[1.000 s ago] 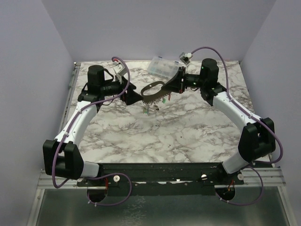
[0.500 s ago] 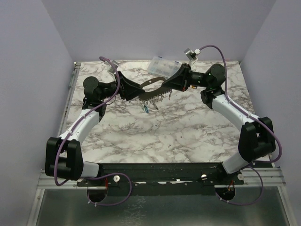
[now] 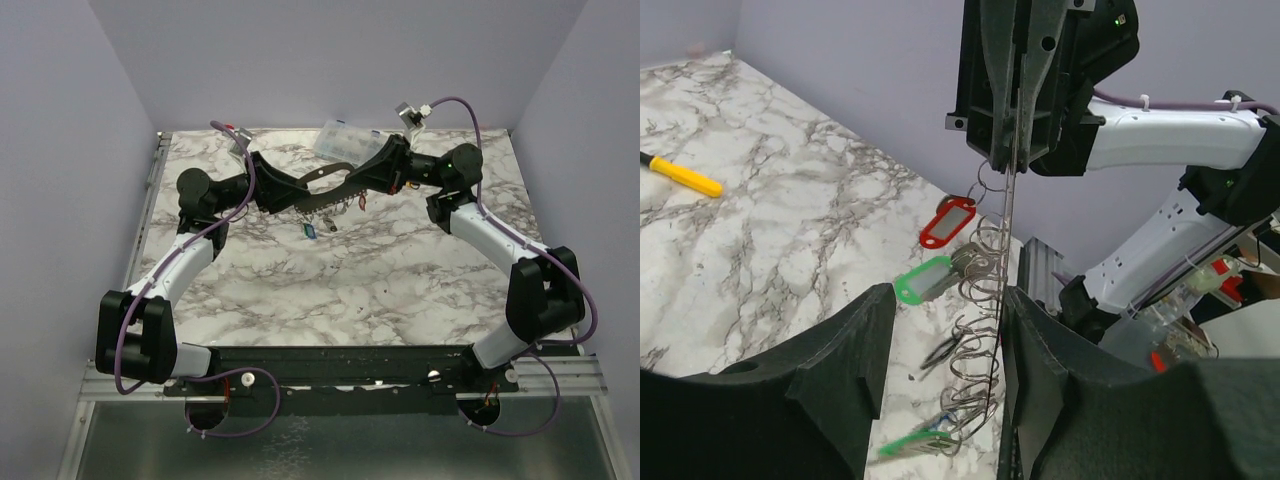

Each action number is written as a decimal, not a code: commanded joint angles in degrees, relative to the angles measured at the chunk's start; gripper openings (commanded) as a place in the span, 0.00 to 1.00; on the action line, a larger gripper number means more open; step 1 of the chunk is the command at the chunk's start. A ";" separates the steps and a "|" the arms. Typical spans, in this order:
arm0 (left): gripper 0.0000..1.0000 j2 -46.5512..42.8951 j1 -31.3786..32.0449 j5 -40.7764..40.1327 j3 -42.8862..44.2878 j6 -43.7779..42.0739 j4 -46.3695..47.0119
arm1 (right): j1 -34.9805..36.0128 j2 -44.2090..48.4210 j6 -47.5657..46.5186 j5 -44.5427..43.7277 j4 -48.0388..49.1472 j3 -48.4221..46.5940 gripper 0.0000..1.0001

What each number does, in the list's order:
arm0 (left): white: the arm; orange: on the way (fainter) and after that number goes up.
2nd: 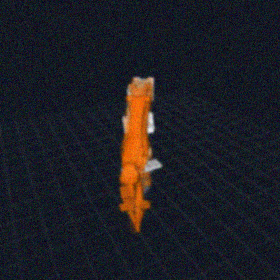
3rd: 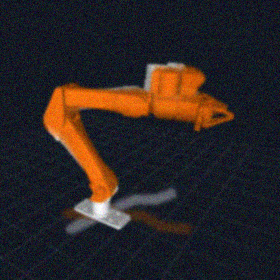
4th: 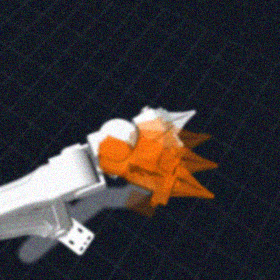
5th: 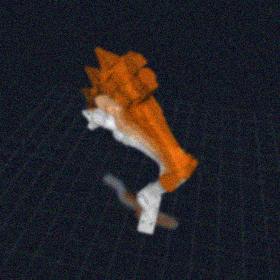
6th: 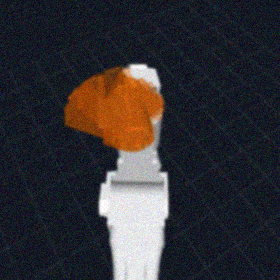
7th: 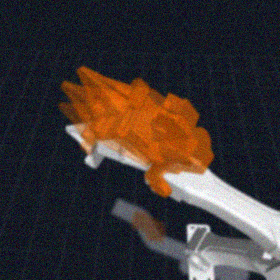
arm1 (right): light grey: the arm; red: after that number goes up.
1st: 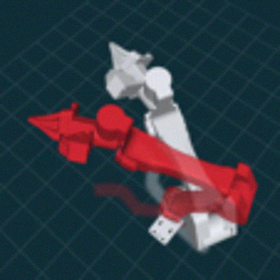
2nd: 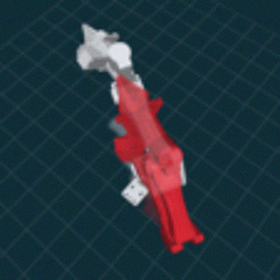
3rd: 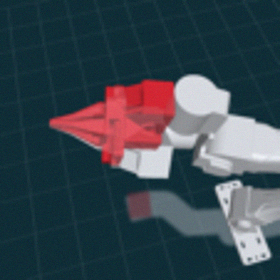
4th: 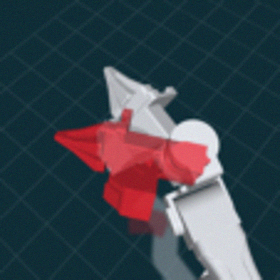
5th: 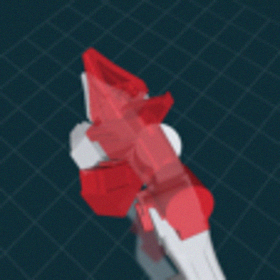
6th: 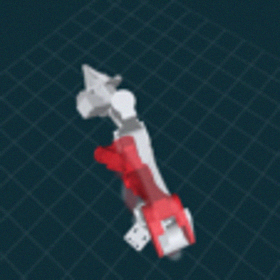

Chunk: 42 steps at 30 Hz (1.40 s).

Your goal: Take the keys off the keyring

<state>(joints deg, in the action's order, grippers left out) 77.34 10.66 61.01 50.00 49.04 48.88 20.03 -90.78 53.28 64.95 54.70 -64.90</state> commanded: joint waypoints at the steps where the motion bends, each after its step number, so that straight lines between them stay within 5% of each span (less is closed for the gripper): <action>1: 0.50 -1.14 0.98 1.44 -0.95 0.47 2.09 | -0.04 -0.44 2.27 -2.42 5.65 1.16 0.01; 6: 0.48 -1.33 1.39 2.15 -1.48 0.63 2.18 | -0.58 -0.71 3.25 -3.61 7.21 1.51 0.01; 11: 0.33 -1.83 1.44 2.39 -2.09 0.67 2.18 | -0.84 -0.42 4.39 -4.51 8.84 2.15 0.01; 16: 0.00 -1.98 1.41 3.20 -0.73 0.83 2.27 | -1.05 -0.36 4.30 -3.43 9.80 3.49 0.01; 17: 0.00 -1.85 1.45 3.56 -0.33 1.02 2.31 | -1.05 -0.24 3.58 -2.40 9.23 3.60 0.01; 19: 0.00 -1.61 1.39 4.87 0.36 0.98 2.42 | -1.05 0.38 -0.61 1.60 5.98 3.62 0.16; 21: 0.00 -1.45 1.41 6.06 0.84 0.83 2.53 | -1.19 1.51 -6.58 5.69 -0.62 3.30 0.51; 25: 0.00 -0.91 1.51 8.83 1.68 0.99 2.45 | -1.30 3.49 -30.97 11.80 -31.14 -1.47 0.85; 28: 0.00 -0.25 1.51 10.09 1.78 1.76 1.95 | -1.24 3.48 -64.08 7.63 -70.56 -11.08 0.91; 31: 0.00 0.53 1.55 9.81 1.34 2.20 1.45 | -1.23 3.05 -76.19 3.44 -86.68 -16.15 0.92; 35: 0.00 -0.66 1.51 2.55 0.00 -1.19 -4.64 | -1.22 2.17 -82.76 -0.59 -97.73 -20.82 0.92; 39: 0.00 -3.19 1.66 -10.22 7.59 -21.26 -38.26 | -1.31 2.37 -83.49 -1.58 -101.89 -22.04 0.93; 42: 0.00 -2.73 2.46 -9.76 10.54 -28.97 -46.64 | -1.46 3.16 -82.20 -1.88 -101.60 -22.48 0.94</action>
<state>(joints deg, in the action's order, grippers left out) 76.49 12.40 58.54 54.59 36.95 24.14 19.00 -89.12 -25.21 65.10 -38.83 -85.47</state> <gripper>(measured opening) 0.026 0.933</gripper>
